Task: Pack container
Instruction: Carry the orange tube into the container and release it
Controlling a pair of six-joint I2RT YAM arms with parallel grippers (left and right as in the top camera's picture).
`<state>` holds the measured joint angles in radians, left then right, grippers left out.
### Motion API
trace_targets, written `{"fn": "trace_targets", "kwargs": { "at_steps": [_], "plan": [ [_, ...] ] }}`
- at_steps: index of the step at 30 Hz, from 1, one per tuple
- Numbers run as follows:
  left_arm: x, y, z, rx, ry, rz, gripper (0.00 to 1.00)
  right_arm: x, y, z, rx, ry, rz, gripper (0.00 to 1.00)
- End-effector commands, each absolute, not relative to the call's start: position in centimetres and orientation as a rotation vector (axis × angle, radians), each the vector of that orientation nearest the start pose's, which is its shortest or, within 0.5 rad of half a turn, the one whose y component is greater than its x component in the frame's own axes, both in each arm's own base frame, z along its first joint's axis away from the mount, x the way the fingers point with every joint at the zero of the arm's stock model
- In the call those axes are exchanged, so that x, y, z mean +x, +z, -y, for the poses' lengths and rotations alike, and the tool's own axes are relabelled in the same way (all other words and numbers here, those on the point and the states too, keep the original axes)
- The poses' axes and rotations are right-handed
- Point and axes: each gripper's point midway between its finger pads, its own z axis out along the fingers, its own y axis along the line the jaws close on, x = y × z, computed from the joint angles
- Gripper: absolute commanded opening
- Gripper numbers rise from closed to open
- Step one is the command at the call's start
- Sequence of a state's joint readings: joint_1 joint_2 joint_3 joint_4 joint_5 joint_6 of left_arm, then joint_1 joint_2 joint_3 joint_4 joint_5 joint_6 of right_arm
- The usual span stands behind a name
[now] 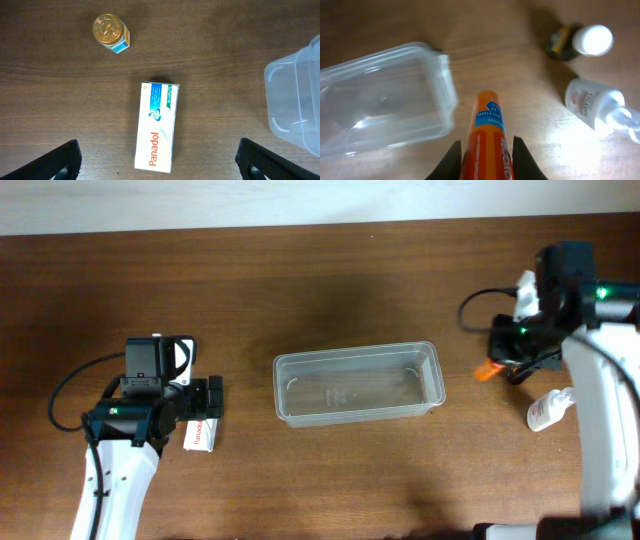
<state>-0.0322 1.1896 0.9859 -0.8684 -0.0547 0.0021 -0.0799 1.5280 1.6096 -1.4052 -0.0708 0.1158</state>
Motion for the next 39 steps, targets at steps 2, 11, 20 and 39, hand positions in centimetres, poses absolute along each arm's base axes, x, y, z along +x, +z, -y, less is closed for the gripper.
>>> {"fn": "trace_targets", "kwargs": {
  "at_steps": [2,11,20,39],
  "plan": [
    [29.6,15.9,0.2,0.014,0.040,-2.623,0.99,30.6,24.4,-4.6,-0.029,0.146,-2.796,0.17],
    [29.5,15.9,0.2,0.014,0.040,-2.623,0.99,32.8,19.4,-8.4,-0.165,0.087,-2.900,0.17],
    [29.5,15.9,0.2,0.014,0.040,-2.623,0.99,35.5,11.9,-8.5,-0.148,0.059,-2.998,0.17],
    [29.5,15.9,0.2,0.014,0.040,-2.623,0.99,36.3,12.2,-7.3,-0.096,0.040,-2.996,0.41]
  ]
}}
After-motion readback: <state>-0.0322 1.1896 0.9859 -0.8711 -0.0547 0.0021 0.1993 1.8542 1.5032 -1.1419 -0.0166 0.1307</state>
